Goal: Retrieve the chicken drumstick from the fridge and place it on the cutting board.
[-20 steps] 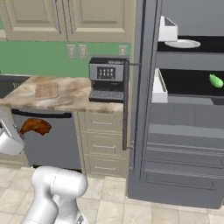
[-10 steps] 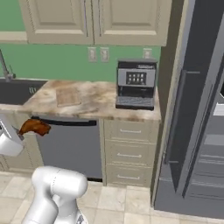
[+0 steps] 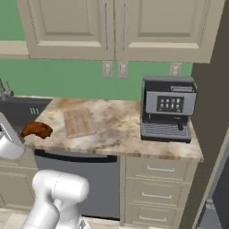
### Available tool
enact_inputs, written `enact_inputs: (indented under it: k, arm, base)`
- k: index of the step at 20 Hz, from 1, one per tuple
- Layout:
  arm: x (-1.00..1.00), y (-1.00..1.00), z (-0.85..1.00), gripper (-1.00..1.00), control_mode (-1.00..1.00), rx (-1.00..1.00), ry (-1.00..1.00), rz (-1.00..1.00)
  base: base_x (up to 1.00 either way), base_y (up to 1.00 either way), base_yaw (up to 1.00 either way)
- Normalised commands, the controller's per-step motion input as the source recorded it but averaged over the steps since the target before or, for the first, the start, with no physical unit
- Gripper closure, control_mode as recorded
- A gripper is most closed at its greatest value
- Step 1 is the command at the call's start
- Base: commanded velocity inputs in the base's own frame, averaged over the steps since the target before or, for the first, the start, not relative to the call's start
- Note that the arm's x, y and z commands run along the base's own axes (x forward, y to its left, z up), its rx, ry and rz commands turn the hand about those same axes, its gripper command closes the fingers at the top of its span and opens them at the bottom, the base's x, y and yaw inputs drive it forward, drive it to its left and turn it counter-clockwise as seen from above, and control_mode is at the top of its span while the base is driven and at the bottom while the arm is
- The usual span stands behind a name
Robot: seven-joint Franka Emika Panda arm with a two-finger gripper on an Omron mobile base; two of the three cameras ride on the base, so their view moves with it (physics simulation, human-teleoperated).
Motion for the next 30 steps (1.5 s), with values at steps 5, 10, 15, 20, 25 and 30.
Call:
enact_inputs:
  k: [5,10,15,20,25,30]
  arm:
    - [0.0,0.0,0.0,1.0,1.0,0.0,0.0,0.0]
    - [0.0,0.0,0.0,1.0,1.0,0.0,0.0,0.0]
    - [0.51,0.0,-0.11,1.0,-1.0,0.01,0.01,0.08]
    - [0.73,-0.01,-0.33,1.0,-1.0,0.04,0.08,0.15]
    - [0.77,-0.02,-0.8,1.0,-1.0,0.01,0.3,0.06]
    - [0.83,0.0,-0.99,1.0,-1.0,0.02,0.32,0.01]
  base:
    - [0.91,0.5,0.02]
    - [0.58,0.0,0.06]
    - [0.0,0.0,0.0]
    - [0.0,0.0,0.0]
    - [0.0,0.0,0.0]
    - [0.0,0.0,0.0]
